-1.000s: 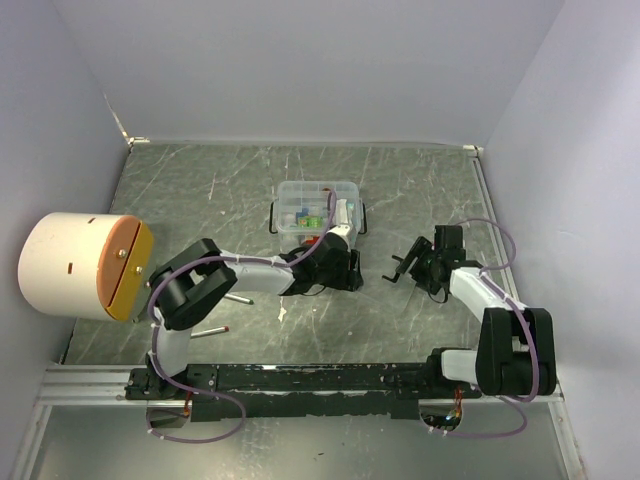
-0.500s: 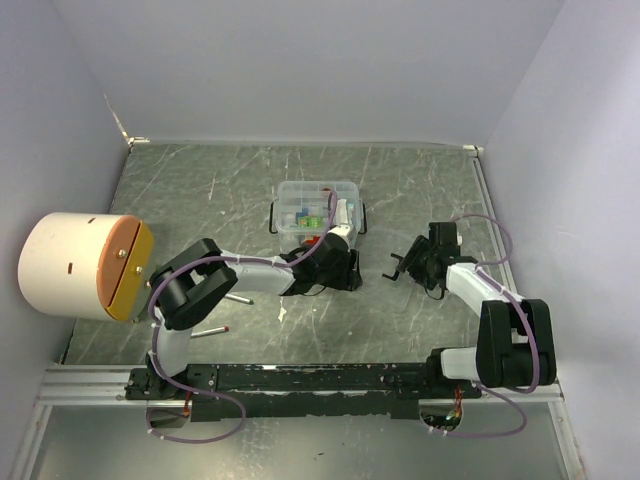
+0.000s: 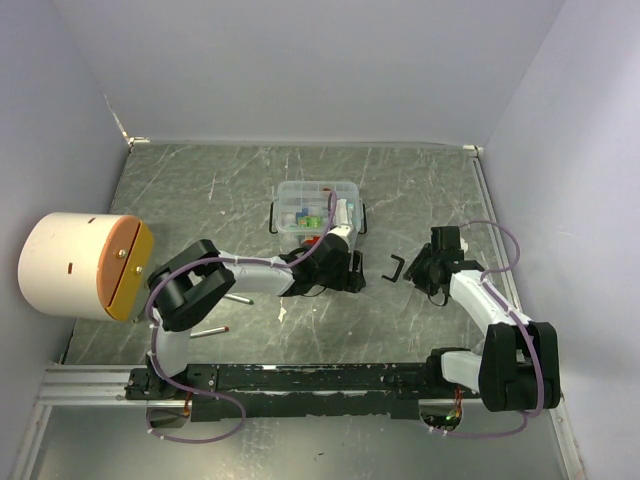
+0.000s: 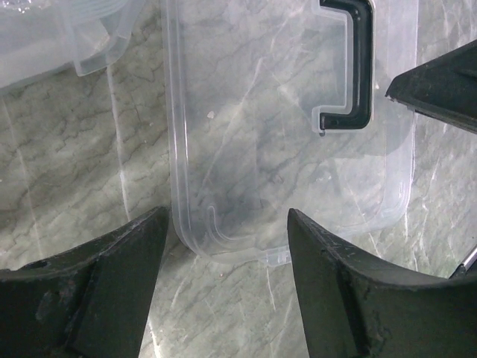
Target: Organize the medicine kit
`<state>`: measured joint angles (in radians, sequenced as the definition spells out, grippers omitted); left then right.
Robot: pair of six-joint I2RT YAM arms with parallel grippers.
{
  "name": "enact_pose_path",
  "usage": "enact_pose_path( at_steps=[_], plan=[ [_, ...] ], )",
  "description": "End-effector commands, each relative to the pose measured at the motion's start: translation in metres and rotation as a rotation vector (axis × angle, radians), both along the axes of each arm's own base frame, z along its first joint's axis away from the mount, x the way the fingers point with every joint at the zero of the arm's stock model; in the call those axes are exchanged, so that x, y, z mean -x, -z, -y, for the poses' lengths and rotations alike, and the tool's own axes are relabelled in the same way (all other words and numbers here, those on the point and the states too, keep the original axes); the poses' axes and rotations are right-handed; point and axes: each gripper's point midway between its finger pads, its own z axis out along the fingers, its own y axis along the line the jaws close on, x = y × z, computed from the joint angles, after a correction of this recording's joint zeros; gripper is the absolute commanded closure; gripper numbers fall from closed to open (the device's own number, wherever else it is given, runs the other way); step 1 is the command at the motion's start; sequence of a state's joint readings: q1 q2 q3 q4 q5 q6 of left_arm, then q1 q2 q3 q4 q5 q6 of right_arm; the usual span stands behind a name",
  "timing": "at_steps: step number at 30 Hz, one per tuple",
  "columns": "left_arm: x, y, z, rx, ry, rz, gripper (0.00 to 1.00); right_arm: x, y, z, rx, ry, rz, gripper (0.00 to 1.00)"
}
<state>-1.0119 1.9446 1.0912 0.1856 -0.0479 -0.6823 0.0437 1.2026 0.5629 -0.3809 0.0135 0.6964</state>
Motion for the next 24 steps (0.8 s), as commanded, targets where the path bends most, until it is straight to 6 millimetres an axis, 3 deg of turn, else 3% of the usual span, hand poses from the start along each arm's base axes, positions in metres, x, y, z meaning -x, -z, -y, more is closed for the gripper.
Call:
enact_pose_path(
  at_steps=[1, 7, 10, 14, 19, 24],
  plan=[
    [0.001, -0.009, -0.008, -0.004, -0.027, 0.008, 0.22, 0.001, -0.006, -0.001, 0.007, -0.012, -0.003, 0.56],
    [-0.010, -0.004, -0.014, -0.041, -0.048, 0.030, 0.23, 0.011, 0.003, -0.006, -0.021, -0.032, -0.020, 0.36],
    [-0.013, -0.003, -0.010, -0.050, -0.023, 0.036, 0.21, 0.015, 0.005, -0.010, -0.046, -0.025, -0.012, 0.30],
    [-0.015, 0.002, -0.003, -0.067, 0.013, 0.026, 0.21, 0.017, 0.010, -0.017, -0.096, -0.017, -0.008, 0.29],
    [-0.011, 0.005, 0.006, -0.063, 0.071, 0.017, 0.30, 0.023, 0.019, -0.030, -0.172, -0.013, -0.019, 0.31],
    [0.004, -0.010, 0.020, 0.004, 0.172, 0.005, 0.40, 0.022, 0.012, -0.038, -0.240, 0.006, 0.022, 0.41]
  ],
)
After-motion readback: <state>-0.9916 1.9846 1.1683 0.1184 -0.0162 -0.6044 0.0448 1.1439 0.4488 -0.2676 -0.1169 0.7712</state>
